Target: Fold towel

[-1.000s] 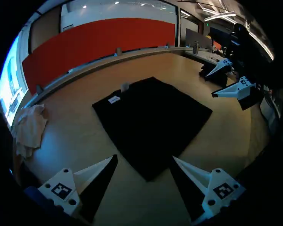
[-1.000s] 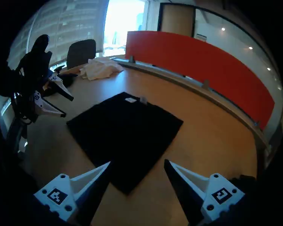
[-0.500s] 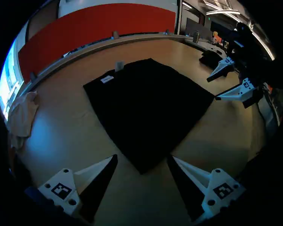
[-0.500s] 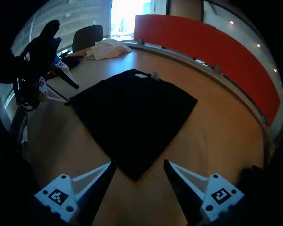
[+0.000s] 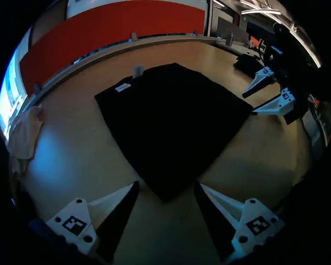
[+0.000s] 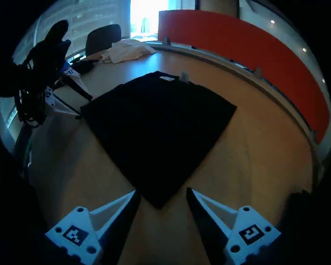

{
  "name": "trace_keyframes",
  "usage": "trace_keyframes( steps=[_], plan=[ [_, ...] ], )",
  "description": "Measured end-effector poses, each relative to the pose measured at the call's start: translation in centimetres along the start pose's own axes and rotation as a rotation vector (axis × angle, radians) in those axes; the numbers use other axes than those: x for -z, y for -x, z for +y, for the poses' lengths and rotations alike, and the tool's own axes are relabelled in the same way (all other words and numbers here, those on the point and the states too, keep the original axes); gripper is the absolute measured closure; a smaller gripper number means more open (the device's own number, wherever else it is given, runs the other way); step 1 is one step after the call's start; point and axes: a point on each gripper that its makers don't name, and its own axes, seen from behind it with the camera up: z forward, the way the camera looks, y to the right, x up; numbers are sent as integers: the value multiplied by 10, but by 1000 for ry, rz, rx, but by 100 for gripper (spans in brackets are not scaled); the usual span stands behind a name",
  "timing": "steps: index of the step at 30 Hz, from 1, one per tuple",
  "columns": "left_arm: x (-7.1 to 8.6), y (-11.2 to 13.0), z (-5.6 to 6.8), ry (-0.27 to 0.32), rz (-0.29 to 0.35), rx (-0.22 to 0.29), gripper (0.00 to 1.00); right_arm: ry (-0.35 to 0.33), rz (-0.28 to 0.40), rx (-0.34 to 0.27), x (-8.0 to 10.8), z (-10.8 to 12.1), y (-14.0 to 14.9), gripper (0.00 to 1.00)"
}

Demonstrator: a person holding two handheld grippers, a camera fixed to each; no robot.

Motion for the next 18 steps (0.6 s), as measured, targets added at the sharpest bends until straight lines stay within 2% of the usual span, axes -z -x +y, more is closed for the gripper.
trace_keyframes(
  steps=[5,10,12,16,18],
  plan=[
    [0,0,-4,-14,-6,7,21,-21,-4,-7,-1,-5,0,39],
    [0,0,-5,-22,-13,16,26,-30,-3,-7,-2,-8,-1,47],
    [0,0,-5,-23,-15,16,30,-32,-3,-4,-3,-9,-1,50],
    [1,0,-4,-23,-20,12,48,-31,-2,-7,-3,-10,-2,57],
    [1,0,-4,-23,-22,12,49,-29,-1,-10,-4,-10,-2,63]
  ],
)
